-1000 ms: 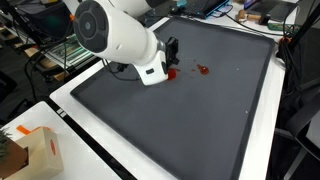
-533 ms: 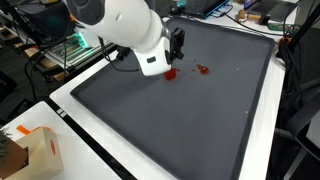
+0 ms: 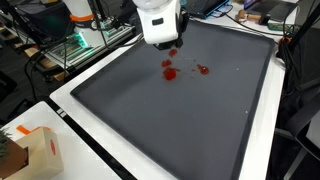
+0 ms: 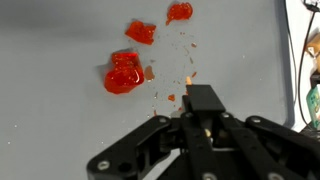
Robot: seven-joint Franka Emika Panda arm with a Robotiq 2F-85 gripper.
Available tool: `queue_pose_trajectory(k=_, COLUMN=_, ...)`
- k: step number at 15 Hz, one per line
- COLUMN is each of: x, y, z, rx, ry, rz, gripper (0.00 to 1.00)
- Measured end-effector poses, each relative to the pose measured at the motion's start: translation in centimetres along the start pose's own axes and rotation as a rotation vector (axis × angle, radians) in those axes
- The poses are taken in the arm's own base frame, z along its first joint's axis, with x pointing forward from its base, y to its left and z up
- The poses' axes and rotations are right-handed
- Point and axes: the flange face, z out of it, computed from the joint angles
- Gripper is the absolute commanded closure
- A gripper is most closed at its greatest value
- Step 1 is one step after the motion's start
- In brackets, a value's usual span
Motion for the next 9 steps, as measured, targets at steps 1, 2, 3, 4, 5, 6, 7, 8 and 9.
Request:
queue_pose_trajectory(k=1, x=-0.2, y=-0.7, z=-0.2, rx=-0.038, ry=-0.006, rz=0.013, gripper=0.97)
queue_pose_trajectory(k=2, x=-0.4, y=-1.4, z=-0.4, rx=-0.077, ry=-0.011, rz=0.025, gripper=0.97)
queue_pose_trajectory(k=3, x=-0.5, y=-2.0, z=-0.5, rx=-0.119, ry=-0.016, rz=0.035, gripper=0.97)
queue_pose_trajectory(k=4, x=-0.6, y=-2.5, z=-0.5, rx=-0.166, ry=-0.018, rz=0.044, gripper=0.97)
queue_pose_trajectory(k=5, x=-0.6, y=-3.1, z=-0.4, rx=-0.215, ry=-0.017, rz=0.049, gripper=0.97)
queue_pose_trajectory(k=6, x=-0.7, y=-3.6, z=-0.3, rx=-0.262, ry=-0.019, rz=0.055, gripper=0.97)
queue_pose_trajectory(k=7, x=-0.7, y=-4.1, z=0.0, rx=-0.309, ry=-0.020, rz=0.061, gripper=0.97)
queue_pose_trajectory(k=8, x=-0.7, y=-4.6, z=0.3, rx=-0.359, ry=-0.018, rz=0.068, gripper=0.97)
queue_pose_trajectory(k=9, x=-0.7, y=-5.1, z=0.6, rx=-0.407, ry=-0.015, rz=0.073, gripper=0.97)
